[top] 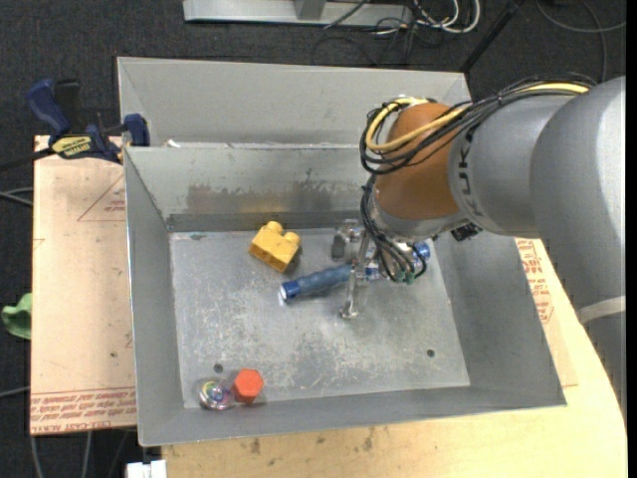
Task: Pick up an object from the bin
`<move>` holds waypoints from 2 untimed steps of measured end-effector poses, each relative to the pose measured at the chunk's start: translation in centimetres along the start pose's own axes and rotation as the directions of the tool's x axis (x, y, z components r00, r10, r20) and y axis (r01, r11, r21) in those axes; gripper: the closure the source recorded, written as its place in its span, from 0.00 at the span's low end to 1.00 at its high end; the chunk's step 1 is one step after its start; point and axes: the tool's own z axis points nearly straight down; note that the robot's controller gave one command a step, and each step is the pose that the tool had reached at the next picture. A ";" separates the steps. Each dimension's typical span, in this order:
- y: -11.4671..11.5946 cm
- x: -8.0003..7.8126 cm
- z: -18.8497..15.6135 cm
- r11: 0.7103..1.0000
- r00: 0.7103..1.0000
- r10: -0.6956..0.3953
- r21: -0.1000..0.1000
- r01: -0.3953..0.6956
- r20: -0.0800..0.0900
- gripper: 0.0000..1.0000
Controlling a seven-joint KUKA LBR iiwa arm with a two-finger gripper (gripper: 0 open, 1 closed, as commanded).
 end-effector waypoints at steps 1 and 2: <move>-0.3 0.2 -0.1 1.000 1.000 0.001 0.002 -0.001 -0.006 1.00; 0.1 -3.7 -15.4 1.000 1.000 0.021 0.001 -0.021 0.003 1.00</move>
Offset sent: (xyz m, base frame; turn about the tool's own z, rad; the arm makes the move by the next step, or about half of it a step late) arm 0.0000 0.0000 0.0000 0.0000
